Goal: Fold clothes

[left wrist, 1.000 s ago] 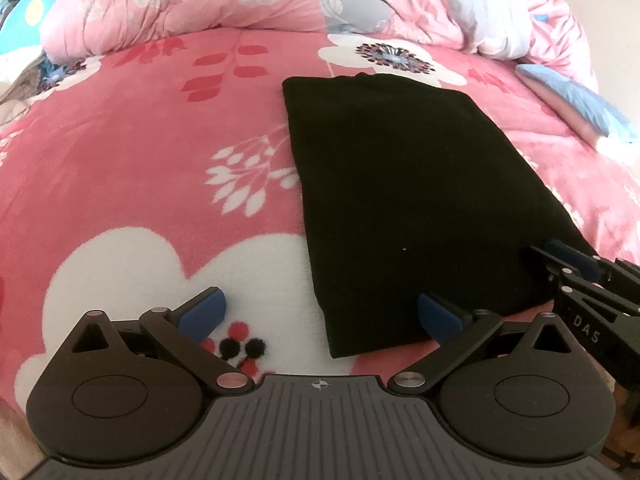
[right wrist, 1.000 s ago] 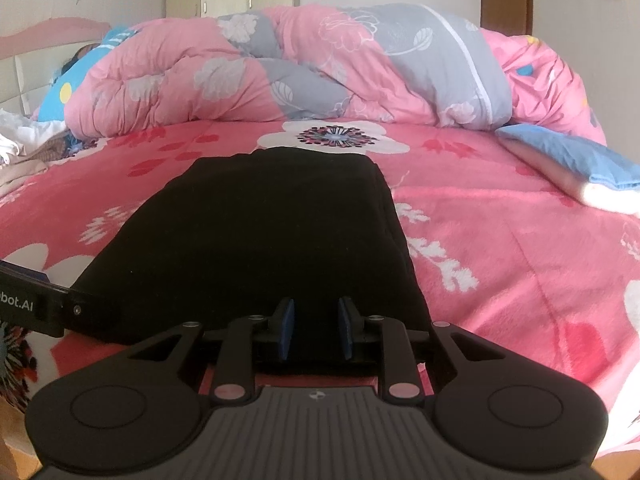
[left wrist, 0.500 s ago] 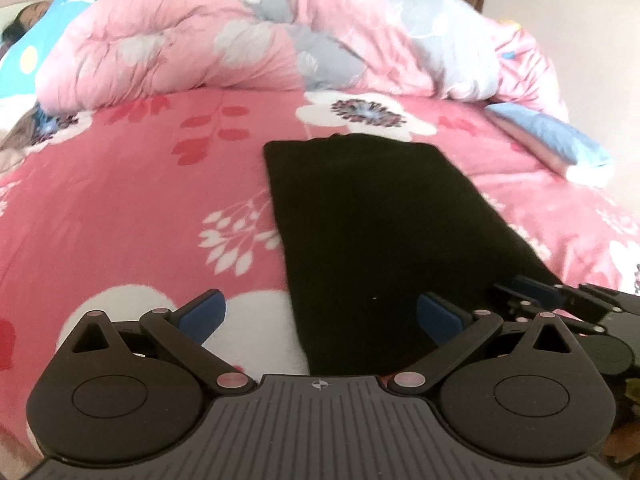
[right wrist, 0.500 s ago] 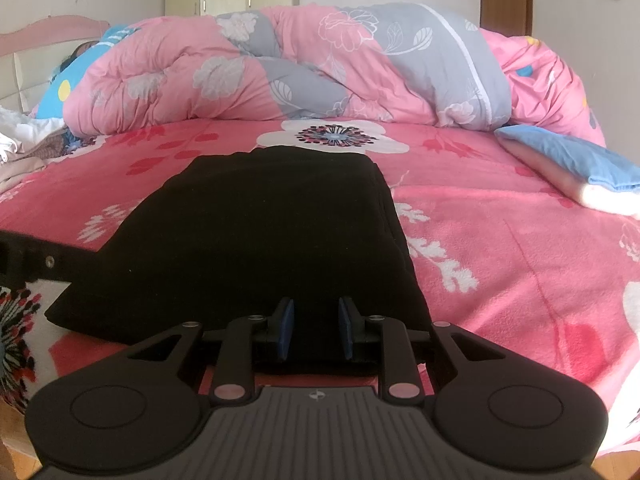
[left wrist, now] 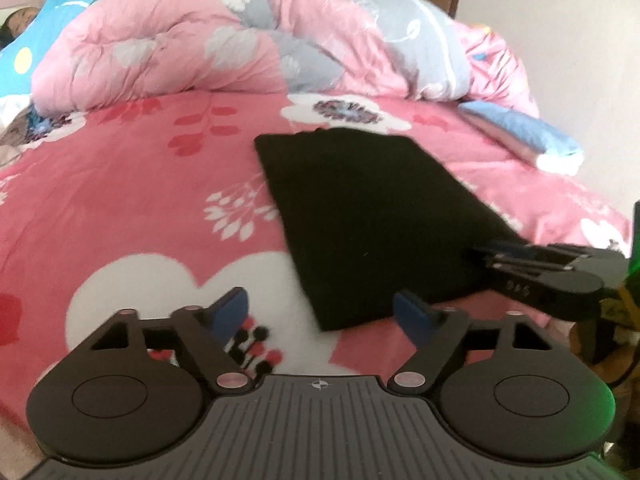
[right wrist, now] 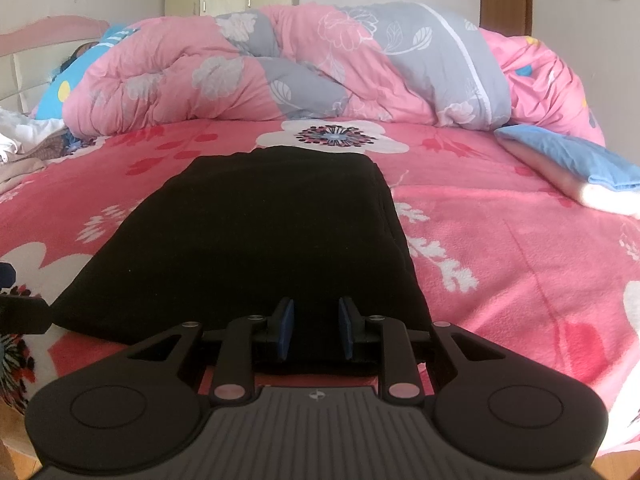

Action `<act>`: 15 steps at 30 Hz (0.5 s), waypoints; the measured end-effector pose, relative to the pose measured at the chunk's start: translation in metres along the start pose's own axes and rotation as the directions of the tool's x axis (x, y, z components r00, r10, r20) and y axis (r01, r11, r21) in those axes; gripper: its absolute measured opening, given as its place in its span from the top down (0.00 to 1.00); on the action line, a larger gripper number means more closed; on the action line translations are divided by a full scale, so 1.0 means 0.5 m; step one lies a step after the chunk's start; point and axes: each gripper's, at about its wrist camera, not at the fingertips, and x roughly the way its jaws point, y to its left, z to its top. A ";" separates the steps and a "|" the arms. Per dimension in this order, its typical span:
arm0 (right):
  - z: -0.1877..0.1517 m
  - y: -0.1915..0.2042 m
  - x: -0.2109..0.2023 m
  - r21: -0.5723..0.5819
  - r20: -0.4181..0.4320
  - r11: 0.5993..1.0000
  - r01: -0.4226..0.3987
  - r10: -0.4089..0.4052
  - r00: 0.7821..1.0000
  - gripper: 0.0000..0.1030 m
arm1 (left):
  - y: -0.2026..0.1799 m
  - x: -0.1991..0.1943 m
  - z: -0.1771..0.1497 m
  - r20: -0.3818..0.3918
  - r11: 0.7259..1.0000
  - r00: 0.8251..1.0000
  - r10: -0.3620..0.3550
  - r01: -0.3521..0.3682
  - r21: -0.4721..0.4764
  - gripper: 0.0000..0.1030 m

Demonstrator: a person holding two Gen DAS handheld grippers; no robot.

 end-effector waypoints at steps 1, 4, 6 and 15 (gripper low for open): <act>0.000 0.000 0.000 0.000 0.000 1.000 -0.001 0.001 1.000 0.75 | -0.003 0.002 0.003 0.007 1.000 1.000 -0.002 0.002 0.001 0.31; 0.001 0.000 0.000 0.000 -0.001 1.000 0.000 0.000 1.000 0.75 | -0.012 0.010 0.009 0.014 1.000 1.000 -0.004 0.004 0.015 0.44; 0.001 0.001 -0.001 -0.001 -0.001 1.000 0.002 -0.002 1.000 0.75 | -0.012 0.017 0.011 -0.006 1.000 1.000 -0.003 0.003 0.003 0.49; 0.002 0.006 0.000 -0.010 -0.004 1.000 0.012 -0.012 1.000 0.75 | 0.036 0.043 -0.003 -0.115 0.975 0.987 -0.113 0.088 -0.204 0.62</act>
